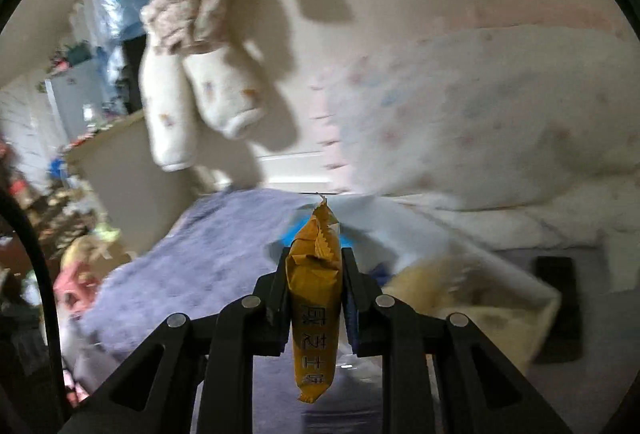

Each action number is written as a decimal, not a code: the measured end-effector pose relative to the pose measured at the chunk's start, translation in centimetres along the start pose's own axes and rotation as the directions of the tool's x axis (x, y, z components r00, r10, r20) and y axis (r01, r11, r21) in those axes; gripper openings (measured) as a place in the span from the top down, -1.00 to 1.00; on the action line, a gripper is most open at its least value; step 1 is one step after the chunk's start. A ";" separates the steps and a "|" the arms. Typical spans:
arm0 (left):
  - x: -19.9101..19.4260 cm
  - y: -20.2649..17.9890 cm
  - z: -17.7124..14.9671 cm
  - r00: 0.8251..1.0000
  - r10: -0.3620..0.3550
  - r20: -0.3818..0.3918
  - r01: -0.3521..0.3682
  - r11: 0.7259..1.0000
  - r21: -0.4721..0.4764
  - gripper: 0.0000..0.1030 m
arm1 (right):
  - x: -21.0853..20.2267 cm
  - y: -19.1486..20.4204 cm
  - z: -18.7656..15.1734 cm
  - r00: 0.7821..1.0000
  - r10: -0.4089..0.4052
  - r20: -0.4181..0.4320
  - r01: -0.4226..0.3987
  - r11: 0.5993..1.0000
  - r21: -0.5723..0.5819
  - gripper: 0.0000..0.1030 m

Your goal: Organize objects

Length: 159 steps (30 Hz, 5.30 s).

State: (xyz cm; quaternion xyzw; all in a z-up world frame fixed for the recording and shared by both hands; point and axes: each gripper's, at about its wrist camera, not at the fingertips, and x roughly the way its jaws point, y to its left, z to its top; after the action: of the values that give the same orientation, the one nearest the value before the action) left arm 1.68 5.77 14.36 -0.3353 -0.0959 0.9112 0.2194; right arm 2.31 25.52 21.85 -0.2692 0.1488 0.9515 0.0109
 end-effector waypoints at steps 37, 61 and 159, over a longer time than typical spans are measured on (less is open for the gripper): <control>2.8 -2.3 -1.9 0.997 0.065 -0.047 -0.057 0.986 0.157 0.37 | 3.2 -2.4 0.3 0.988 -0.120 -0.099 0.123 0.992 0.023 -0.35; 1.2 3.1 -1.3 0.960 0.072 -0.271 -0.058 0.997 0.059 0.29 | 5.2 0.4 -2.0 0.844 0.312 -0.437 -0.233 0.946 0.225 -0.35; -4.4 2.7 0.2 0.927 0.363 0.091 -0.366 0.931 0.018 0.13 | 4.3 1.4 -2.1 0.883 0.200 -0.424 -0.242 0.969 -0.046 -0.34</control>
State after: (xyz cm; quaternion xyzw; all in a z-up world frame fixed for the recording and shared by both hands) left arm 3.62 1.39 16.15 -0.3039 -0.0256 0.9512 0.0480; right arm -0.42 23.34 18.27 -0.4470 0.1306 0.8733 -0.1429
